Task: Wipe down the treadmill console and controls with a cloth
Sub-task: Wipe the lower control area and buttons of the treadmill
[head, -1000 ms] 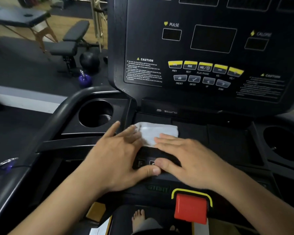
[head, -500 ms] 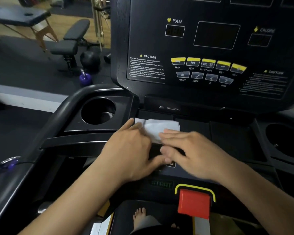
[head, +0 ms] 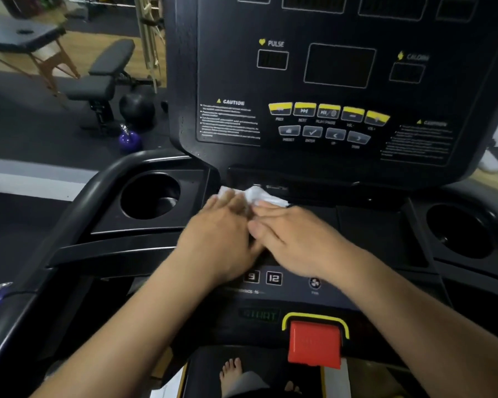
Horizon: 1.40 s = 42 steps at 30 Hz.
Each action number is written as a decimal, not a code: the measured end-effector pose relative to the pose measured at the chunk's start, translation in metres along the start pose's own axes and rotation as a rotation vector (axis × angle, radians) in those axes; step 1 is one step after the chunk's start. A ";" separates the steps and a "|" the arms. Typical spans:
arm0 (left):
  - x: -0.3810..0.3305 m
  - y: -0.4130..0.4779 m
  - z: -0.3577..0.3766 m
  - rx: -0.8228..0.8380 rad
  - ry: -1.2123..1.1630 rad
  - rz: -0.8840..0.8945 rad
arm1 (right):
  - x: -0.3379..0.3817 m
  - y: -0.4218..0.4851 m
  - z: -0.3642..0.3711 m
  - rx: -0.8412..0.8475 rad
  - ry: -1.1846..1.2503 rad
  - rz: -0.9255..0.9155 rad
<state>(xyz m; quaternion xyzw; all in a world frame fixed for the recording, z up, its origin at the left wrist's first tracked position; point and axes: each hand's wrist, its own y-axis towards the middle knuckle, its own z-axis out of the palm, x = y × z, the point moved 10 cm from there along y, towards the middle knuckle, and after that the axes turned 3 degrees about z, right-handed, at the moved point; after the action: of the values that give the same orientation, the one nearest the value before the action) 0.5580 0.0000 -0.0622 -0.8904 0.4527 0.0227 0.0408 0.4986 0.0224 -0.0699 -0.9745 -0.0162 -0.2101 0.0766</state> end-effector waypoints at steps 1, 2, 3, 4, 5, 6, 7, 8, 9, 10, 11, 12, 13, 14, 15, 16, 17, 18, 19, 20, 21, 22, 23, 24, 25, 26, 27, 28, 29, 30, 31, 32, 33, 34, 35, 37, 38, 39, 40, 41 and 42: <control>0.006 0.002 0.000 0.004 0.009 -0.004 | 0.003 0.003 0.002 0.002 -0.008 0.002; 0.009 -0.002 -0.002 0.013 0.002 0.001 | 0.007 0.000 0.004 0.004 -0.023 -0.013; 0.007 -0.010 -0.002 0.028 -0.010 0.021 | 0.011 -0.008 0.008 0.023 -0.041 -0.037; 0.004 -0.018 -0.002 0.040 -0.011 0.049 | 0.012 -0.017 0.012 0.055 -0.044 -0.052; 0.000 -0.023 -0.002 0.045 0.010 0.072 | 0.012 -0.025 0.014 0.085 -0.027 -0.056; -0.001 -0.023 -0.001 0.050 0.042 0.078 | 0.010 -0.028 0.014 0.095 -0.005 -0.053; 0.001 -0.019 0.002 0.055 0.071 0.068 | 0.010 -0.026 0.010 0.079 0.000 -0.058; 0.003 -0.013 0.005 0.049 0.089 0.040 | 0.008 -0.018 0.004 0.047 -0.005 -0.058; 0.007 -0.006 0.007 0.030 0.100 0.008 | 0.005 -0.009 0.001 0.020 -0.008 -0.048; 0.010 -0.001 0.007 0.025 0.101 -0.022 | 0.002 -0.001 -0.002 0.006 -0.001 -0.026; 0.011 0.001 0.008 0.042 0.094 -0.044 | 0.001 0.004 -0.002 0.009 0.007 -0.005; 0.011 0.000 0.008 0.064 0.078 -0.050 | 0.001 0.004 0.001 0.023 0.012 -0.001; 0.008 -0.004 0.010 0.090 0.067 -0.038 | 0.004 -0.001 0.005 0.045 0.013 -0.015; 0.003 -0.011 0.010 0.114 0.069 -0.010 | 0.008 -0.010 0.010 0.060 0.009 -0.051; -0.002 -0.018 0.007 0.128 0.077 0.016 | 0.013 -0.018 0.013 0.067 0.006 -0.092; -0.005 -0.022 0.003 0.128 0.077 0.029 | 0.014 -0.023 0.013 0.067 0.025 -0.112; -0.003 -0.022 0.002 0.124 0.066 0.024 | 0.012 -0.022 0.009 0.060 0.053 -0.107; 0.002 -0.019 0.003 0.119 0.047 0.012 | 0.009 -0.015 0.005 0.052 0.073 -0.096; 0.007 -0.014 0.004 0.099 0.030 0.006 | 0.008 -0.007 0.000 0.034 0.075 -0.098; 0.010 -0.007 0.004 0.070 0.026 0.005 | 0.009 0.001 -0.005 0.008 0.068 -0.108; 0.013 -0.003 0.002 0.047 0.029 0.005 | 0.009 0.008 -0.008 -0.016 0.054 -0.109; 0.014 -0.002 0.001 0.037 0.035 0.006 | 0.009 0.010 -0.008 -0.022 0.039 -0.098; 0.013 -0.005 0.000 0.038 0.039 0.016 | 0.007 0.007 -0.003 -0.009 0.007 -0.081; 0.010 -0.010 0.001 0.046 0.033 0.036 | 0.006 -0.001 0.005 0.010 -0.029 -0.082; 0.005 -0.019 0.002 0.061 0.016 0.055 | 0.007 -0.013 0.011 0.034 -0.056 -0.096; 0.003 -0.026 0.005 0.086 0.003 0.063 | 0.007 -0.023 0.014 0.051 -0.060 -0.107; 0.003 -0.029 0.008 0.105 0.000 0.057 | 0.008 -0.027 0.012 0.047 -0.050 -0.120; 0.006 -0.028 0.011 0.111 0.002 0.045 | 0.008 -0.024 0.007 0.030 -0.036 -0.134; 0.010 -0.023 0.013 0.108 0.004 0.028 | 0.009 -0.016 0.001 0.008 -0.035 -0.141; 0.014 -0.015 0.015 0.094 0.003 0.004 | 0.008 -0.007 -0.003 -0.017 -0.029 -0.128; 0.017 -0.008 0.015 0.076 0.001 -0.019 | 0.005 0.002 -0.007 -0.035 -0.014 -0.095; 0.018 -0.004 0.014 0.060 0.001 -0.028 | 0.004 0.007 -0.008 -0.030 -0.008 -0.059; 0.017 -0.003 0.012 0.050 -0.001 -0.018 | 0.004 0.006 -0.004 -0.007 -0.024 -0.035; 0.014 -0.007 0.010 0.052 -0.008 0.004 | 0.006 -0.001 0.001 0.016 -0.054 -0.037; 0.010 -0.015 0.008 0.056 -0.023 0.032 | 0.012 -0.012 0.006 0.030 -0.076 -0.068; 0.005 -0.030 0.004 0.040 -0.067 0.060 | 0.019 -0.029 0.011 0.048 -0.074 -0.117; 0.007 -0.031 0.004 0.035 -0.071 0.059 | 0.018 -0.027 0.009 0.043 -0.063 -0.123; 0.011 -0.028 0.006 0.039 -0.072 0.047 | 0.017 -0.019 0.006 0.027 -0.059 -0.129; 0.016 -0.021 0.008 0.033 -0.079 0.024 | 0.014 -0.008 0.005 0.012 -0.054 -0.122; 0.022 -0.013 0.008 0.016 -0.088 0.000 | 0.010 0.002 0.003 -0.002 -0.051 -0.098; 0.025 -0.006 0.007 -0.002 -0.091 -0.014 | 0.007 0.011 0.002 -0.013 -0.053 -0.072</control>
<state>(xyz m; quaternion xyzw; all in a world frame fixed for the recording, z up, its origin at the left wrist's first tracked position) 0.5778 -0.0155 -0.0705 -0.8916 0.4442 0.0634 0.0606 0.5069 0.0121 -0.0703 -0.9791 -0.0517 -0.1868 0.0620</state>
